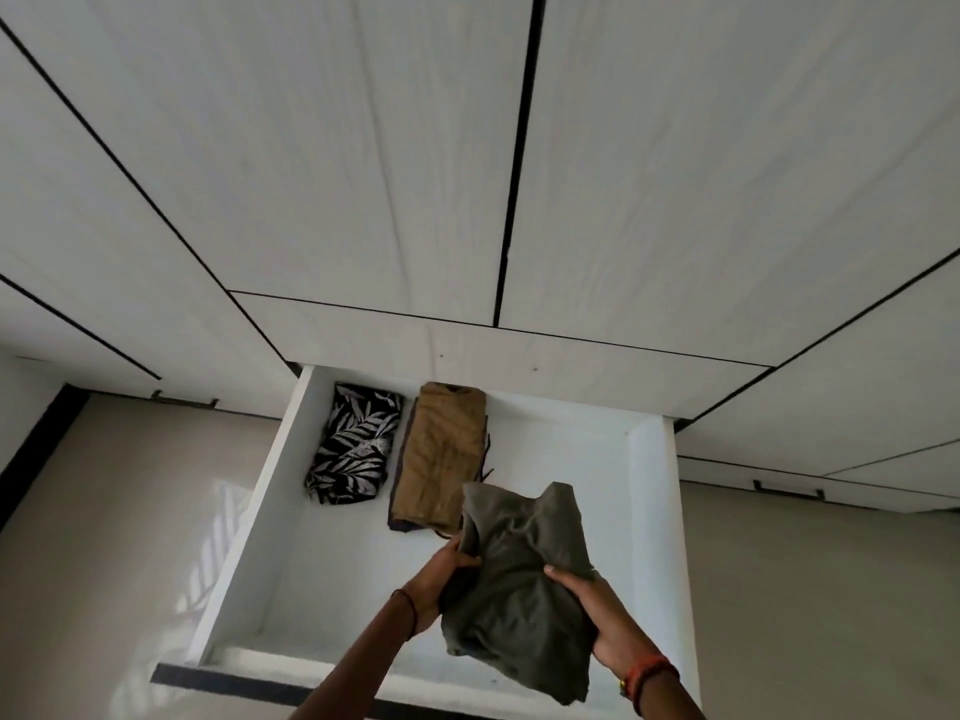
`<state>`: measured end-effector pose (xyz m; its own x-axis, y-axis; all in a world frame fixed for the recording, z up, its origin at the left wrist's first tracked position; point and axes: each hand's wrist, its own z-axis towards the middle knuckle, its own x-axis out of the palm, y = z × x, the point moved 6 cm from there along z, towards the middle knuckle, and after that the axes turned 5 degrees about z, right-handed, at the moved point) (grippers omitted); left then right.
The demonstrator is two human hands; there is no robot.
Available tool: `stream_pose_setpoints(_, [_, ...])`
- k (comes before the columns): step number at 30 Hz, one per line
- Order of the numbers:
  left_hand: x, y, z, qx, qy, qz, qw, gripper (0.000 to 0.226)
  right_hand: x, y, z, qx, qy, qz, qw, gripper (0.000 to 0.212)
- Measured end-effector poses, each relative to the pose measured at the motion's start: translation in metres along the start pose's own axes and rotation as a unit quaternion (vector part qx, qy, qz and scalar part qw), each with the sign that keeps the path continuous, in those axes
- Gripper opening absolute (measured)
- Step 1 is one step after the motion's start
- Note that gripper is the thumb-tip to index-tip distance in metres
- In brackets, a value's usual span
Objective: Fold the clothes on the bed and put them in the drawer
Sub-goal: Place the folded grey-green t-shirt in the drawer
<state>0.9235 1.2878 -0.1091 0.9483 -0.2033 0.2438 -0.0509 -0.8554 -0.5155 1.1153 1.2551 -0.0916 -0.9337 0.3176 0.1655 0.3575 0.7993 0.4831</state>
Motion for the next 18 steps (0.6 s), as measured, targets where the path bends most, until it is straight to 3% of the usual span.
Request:
stream_pose_setpoints(4, [-0.007, 0.007, 0.043, -0.039, -0.009, 0.021, 0.999, 0.064, -0.008, -0.009, 0.038, 0.027, -0.027, 0.026, 0.999, 0.029])
stream_pose_setpoints(11, [-0.010, 0.019, 0.104, -0.077, -0.009, 0.048, 0.996, 0.089, -0.028, -0.030, 0.100, 0.073, -0.045, 0.030, 0.996, 0.014])
stream_pose_setpoints(16, [-0.008, 0.009, 0.160, -0.049, -0.028, 0.016, 0.998, 0.068, -0.043, -0.018, 0.164, 0.069, -0.051, 0.007, 0.996, 0.023])
stream_pose_setpoints(18, [-0.008, 0.001, 0.187, -0.030, -0.037, 0.002, 0.999, 0.067, -0.046, -0.001, 0.189, 0.046, -0.051, 0.007, 0.998, 0.016])
